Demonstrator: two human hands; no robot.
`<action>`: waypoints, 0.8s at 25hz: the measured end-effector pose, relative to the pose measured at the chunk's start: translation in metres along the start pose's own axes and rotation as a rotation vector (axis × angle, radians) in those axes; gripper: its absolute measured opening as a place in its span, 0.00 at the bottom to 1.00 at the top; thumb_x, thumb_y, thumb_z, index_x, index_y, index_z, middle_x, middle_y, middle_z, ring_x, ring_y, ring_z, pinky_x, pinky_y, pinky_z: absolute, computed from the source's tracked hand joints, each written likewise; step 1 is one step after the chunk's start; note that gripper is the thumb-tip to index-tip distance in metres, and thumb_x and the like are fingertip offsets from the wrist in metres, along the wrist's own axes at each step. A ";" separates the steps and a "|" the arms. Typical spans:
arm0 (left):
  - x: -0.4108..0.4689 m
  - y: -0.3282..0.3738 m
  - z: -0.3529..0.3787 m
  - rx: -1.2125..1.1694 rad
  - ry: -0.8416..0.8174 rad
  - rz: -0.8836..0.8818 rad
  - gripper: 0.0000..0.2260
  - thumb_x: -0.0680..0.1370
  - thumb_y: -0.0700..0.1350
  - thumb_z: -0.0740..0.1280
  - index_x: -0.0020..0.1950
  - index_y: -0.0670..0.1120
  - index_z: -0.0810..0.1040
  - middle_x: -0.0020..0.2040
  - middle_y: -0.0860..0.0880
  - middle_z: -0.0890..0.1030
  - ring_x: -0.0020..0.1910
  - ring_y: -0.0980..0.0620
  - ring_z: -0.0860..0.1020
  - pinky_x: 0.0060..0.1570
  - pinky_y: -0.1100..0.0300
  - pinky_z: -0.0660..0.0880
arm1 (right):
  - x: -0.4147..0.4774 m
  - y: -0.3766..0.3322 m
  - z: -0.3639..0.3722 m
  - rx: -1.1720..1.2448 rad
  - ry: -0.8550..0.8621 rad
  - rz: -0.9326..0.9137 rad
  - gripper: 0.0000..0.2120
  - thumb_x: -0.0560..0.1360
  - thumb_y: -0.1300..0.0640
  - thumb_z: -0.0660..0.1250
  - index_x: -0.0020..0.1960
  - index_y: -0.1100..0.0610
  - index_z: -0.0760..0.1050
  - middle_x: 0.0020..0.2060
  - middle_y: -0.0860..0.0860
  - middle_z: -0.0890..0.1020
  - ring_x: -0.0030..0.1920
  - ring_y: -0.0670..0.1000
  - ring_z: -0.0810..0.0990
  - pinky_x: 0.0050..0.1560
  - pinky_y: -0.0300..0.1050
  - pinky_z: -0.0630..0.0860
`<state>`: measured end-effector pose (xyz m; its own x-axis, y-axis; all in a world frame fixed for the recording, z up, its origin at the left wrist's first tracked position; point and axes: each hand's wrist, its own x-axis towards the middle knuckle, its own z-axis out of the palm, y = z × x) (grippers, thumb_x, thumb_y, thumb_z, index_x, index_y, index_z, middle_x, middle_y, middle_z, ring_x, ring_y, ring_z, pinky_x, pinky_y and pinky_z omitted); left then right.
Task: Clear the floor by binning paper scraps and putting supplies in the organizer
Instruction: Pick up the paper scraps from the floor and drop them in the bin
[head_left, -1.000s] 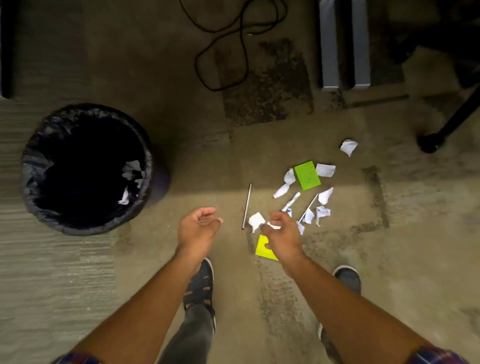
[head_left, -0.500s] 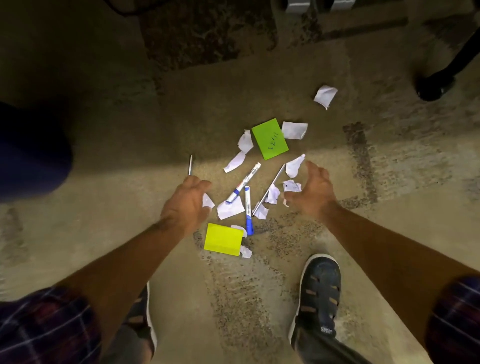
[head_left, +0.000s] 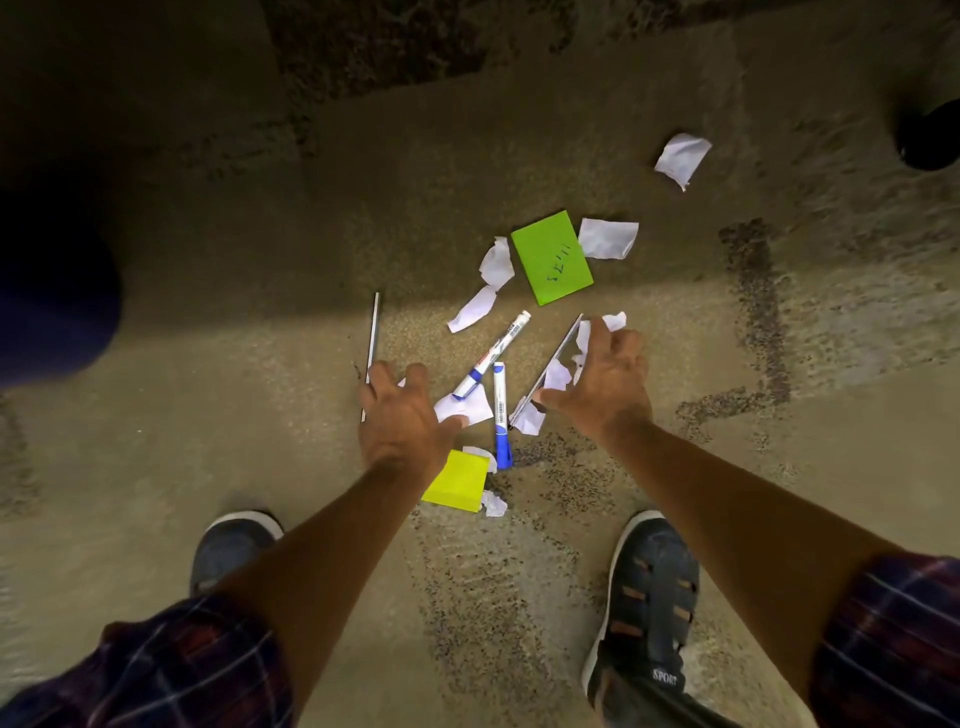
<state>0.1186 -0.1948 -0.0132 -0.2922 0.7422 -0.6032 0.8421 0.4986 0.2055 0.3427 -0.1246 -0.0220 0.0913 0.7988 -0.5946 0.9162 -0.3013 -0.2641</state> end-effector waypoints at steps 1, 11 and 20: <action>0.001 0.003 0.003 -0.027 0.014 -0.018 0.30 0.69 0.60 0.79 0.65 0.48 0.75 0.71 0.39 0.68 0.69 0.37 0.69 0.63 0.45 0.75 | -0.004 -0.002 0.003 0.017 0.011 0.000 0.50 0.62 0.44 0.83 0.75 0.53 0.60 0.68 0.59 0.65 0.66 0.63 0.70 0.61 0.55 0.77; -0.009 0.014 0.033 -0.080 -0.001 -0.020 0.11 0.72 0.46 0.79 0.51 0.47 0.83 0.63 0.42 0.70 0.62 0.41 0.71 0.59 0.51 0.73 | -0.037 -0.018 0.035 0.114 -0.036 -0.017 0.19 0.74 0.59 0.74 0.62 0.55 0.73 0.60 0.59 0.70 0.53 0.58 0.78 0.57 0.46 0.78; -0.008 0.004 0.016 -0.374 0.047 0.019 0.05 0.71 0.33 0.74 0.39 0.41 0.80 0.36 0.54 0.71 0.41 0.46 0.75 0.51 0.54 0.72 | -0.062 -0.004 0.045 0.223 -0.056 -0.066 0.21 0.73 0.58 0.75 0.64 0.55 0.74 0.59 0.54 0.69 0.51 0.53 0.76 0.55 0.42 0.76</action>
<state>0.1317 -0.2058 -0.0200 -0.3060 0.7680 -0.5626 0.6260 0.6076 0.4889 0.3153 -0.1967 -0.0183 0.0066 0.7923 -0.6101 0.8104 -0.3617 -0.4609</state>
